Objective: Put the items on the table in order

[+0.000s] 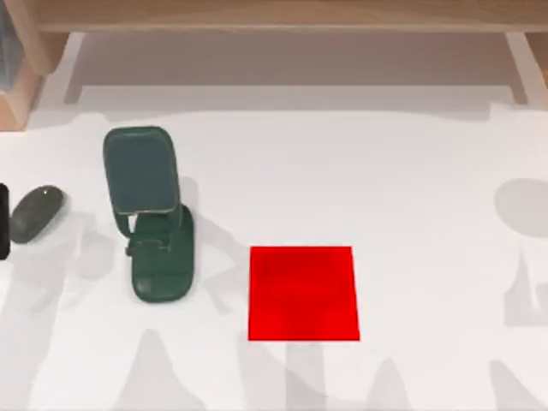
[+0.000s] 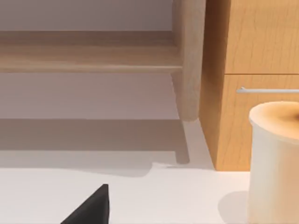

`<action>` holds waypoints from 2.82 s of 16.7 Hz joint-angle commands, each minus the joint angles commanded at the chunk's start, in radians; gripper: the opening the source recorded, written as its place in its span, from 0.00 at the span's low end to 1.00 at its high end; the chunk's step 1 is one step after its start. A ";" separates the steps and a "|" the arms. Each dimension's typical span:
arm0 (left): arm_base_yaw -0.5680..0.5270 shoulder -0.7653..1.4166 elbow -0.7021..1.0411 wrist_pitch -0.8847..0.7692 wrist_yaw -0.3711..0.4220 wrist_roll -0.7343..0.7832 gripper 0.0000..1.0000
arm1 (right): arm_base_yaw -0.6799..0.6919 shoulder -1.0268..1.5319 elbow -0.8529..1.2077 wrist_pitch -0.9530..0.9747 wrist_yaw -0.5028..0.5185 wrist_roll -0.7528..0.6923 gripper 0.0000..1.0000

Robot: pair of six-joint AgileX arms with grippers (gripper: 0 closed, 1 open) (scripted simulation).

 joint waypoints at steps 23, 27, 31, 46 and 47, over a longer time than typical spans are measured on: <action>0.013 1.415 1.123 -0.774 0.001 0.311 1.00 | 0.000 0.000 0.000 0.000 0.000 0.000 1.00; 0.016 1.435 1.082 -0.715 0.001 0.310 1.00 | 0.000 0.000 0.000 0.000 0.000 0.000 1.00; 0.019 1.481 0.991 -0.578 0.002 0.313 1.00 | 0.000 0.000 0.000 0.000 0.000 0.000 1.00; 0.021 1.520 0.916 -0.465 0.002 0.315 0.47 | 0.000 0.000 0.000 0.000 0.000 0.000 1.00; 0.021 1.520 0.916 -0.465 0.002 0.315 0.40 | 0.000 0.000 0.000 0.000 0.000 0.000 1.00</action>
